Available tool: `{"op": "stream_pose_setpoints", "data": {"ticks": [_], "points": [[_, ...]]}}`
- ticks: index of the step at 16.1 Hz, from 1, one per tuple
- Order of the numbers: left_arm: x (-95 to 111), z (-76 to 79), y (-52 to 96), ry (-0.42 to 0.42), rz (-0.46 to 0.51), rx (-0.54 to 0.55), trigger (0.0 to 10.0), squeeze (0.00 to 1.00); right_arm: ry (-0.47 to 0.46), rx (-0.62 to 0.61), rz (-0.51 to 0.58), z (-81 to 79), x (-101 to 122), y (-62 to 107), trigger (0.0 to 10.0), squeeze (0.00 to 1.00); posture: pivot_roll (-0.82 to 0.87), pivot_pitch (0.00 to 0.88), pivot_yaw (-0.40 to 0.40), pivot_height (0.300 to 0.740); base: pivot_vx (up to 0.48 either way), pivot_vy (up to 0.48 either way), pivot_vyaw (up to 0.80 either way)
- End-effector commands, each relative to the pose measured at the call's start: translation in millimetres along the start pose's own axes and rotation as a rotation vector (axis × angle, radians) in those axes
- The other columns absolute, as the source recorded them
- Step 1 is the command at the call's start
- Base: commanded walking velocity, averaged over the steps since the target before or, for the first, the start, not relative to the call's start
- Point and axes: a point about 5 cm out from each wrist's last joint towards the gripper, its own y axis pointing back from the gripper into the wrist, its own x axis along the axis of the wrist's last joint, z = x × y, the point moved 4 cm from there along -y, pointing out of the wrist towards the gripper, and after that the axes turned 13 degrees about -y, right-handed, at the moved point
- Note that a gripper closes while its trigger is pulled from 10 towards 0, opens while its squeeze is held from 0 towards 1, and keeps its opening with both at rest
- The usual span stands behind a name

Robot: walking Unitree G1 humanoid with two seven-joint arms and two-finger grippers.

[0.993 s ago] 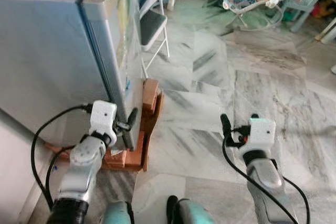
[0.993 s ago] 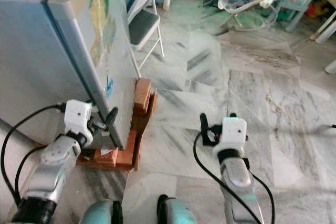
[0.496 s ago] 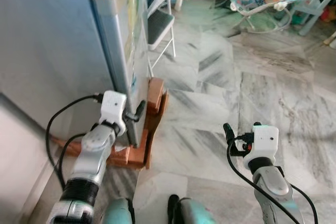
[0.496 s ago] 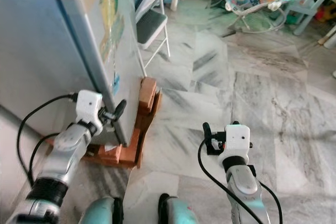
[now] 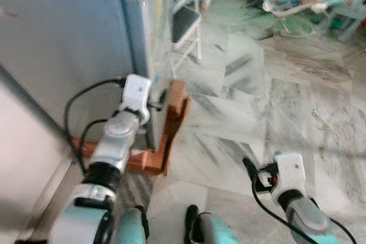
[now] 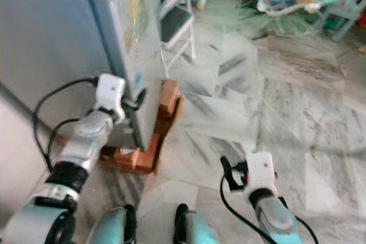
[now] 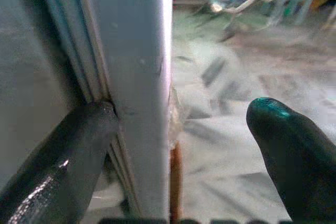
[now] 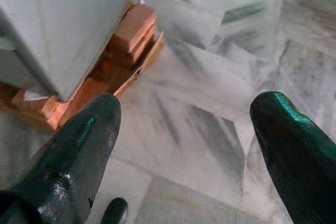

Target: Restocking fridge

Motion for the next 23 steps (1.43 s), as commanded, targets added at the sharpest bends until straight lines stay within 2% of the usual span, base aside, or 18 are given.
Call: {"op": "stream_pose_setpoints", "data": {"ticks": [1, 2, 3, 4, 5, 6, 7, 8, 9, 10, 11, 13, 15, 18, 23], "points": [[91, 84.4, -0.9, -0.073, 0.339, -0.383, 10.0, 0.00, 0.001, -0.009, -0.010, 5.2, -1, -0.6, 10.0, 0.00, 0.06, 0.162, -0.079, 0.740, 0.000, 0.000, 0.00], [112, 128.4, 15.9, -0.099, 0.435, -0.575, 10.0, 0.00, 0.006, 0.002, -0.010, 1.7, -1, -2.9, 10.0, 0.00, 0.06, 0.162, -0.079, 0.740, 0.000, 0.000, 0.00], [124, 153.8, 28.0, -0.024, 0.466, -0.675, 10.0, 0.00, 0.023, 0.023, -0.003, -4.9, 0, -6.2, 10.0, 0.00, 0.06, 0.156, -0.076, 0.740, 0.000, 0.000, 0.00], [125, 170.9, 36.7, -0.010, 0.471, -0.753, 10.0, 0.00, 0.037, 0.044, -0.002, -11.1, 1, -8.3, 10.0, 0.00, 0.06, 0.153, -0.074, 0.740, 0.000, 0.000, 0.00], [118, 171.8, 36.0, -0.025, 0.460, -0.754, 10.0, 0.00, 0.052, 0.056, -0.007, -14.3, 2, -8.8, 10.0, 0.00, 0.06, 0.152, -0.074, 0.740, 0.000, 0.000, 0.00], [92, 154.7, 26.2, -0.057, 0.387, -0.686, 10.0, 0.00, 0.059, 0.067, -0.014, -15.9, 1, -8.1, 10.0, 0.00, 0.06, 0.153, -0.072, 0.740, 0.000, 0.000, 0.00], [80, 143.0, 21.2, -0.056, 0.345, -0.635, 10.0, 0.00, 0.050, 0.063, -0.017, -14.9, 0, -7.5, 10.0, 0.00, 0.06, 0.153, -0.072, 0.740, 0.000, 0.000, 0.00], [49, 108.1, 17.3, -0.065, 0.247, -0.522, 10.0, 0.00, 0.028, 0.056, -0.024, -12.2, -2, -7.5, 10.0, 0.00, 0.07, 0.156, -0.075, 0.740, 0.000, 0.000, 0.00], [24, 82.4, 21.7, -0.076, 0.173, -0.445, 10.0, 0.00, 0.022, 0.058, -0.026, -11.7, -2, -8.1, 10.0, 0.00, 0.08, 0.155, -0.076, 0.740, 0.000, 0.000, 0.00], [8, 66.5, 27.9, -0.094, 0.125, -0.391, 10.0, 0.00, 0.025, 0.066, -0.027, -12.5, -3, -8.8, 10.0, 0.00, 0.08, 0.156, -0.078, 0.740, 0.000, 0.000, 0.00], [-3, 54.3, 32.0, -0.069, 0.085, -0.337, 10.0, 0.00, 0.027, 0.072, -0.027, -13.3, -3, -9.2, 10.0, 0.00, 0.08, 0.156, -0.080, 0.740, 0.000, 0.000, 0.00], [-33, 28.8, 49.8, -0.093, 0.003, -0.233, 10.0, 0.00, 0.032, 0.091, -0.033, -15.2, -4, -9.0, 10.0, 0.00, 0.08, 0.157, -0.087, 0.740, 0.000, 0.000, -0.40], [-43, 20.4, 59.8, -0.049, -0.016, -0.173, 10.0, 0.00, 0.030, 0.097, -0.035, -15.2, -4, -8.4, 10.0, 0.00, 0.09, 0.160, -0.091, 0.740, 0.000, 0.000, -0.80], [-48, 18.6, 68.4, -0.009, -0.027, -0.119, 10.0, 0.00, 0.030, 0.105, -0.038, -15.1, -4, -8.9, 10.0, 0.00, 0.09, 0.162, -0.092, 0.740, 0.000, -0.199, -0.27], [-47, 14.8, 63.4, -0.014, -0.033, -0.072, 10.0, 0.00, 0.040, 0.102, -0.032, -13.7, -3, -8.3, 10.0, 0.00, 0.07, 0.162, -0.090, 0.740, 0.000, -0.138, 0.00]]}}
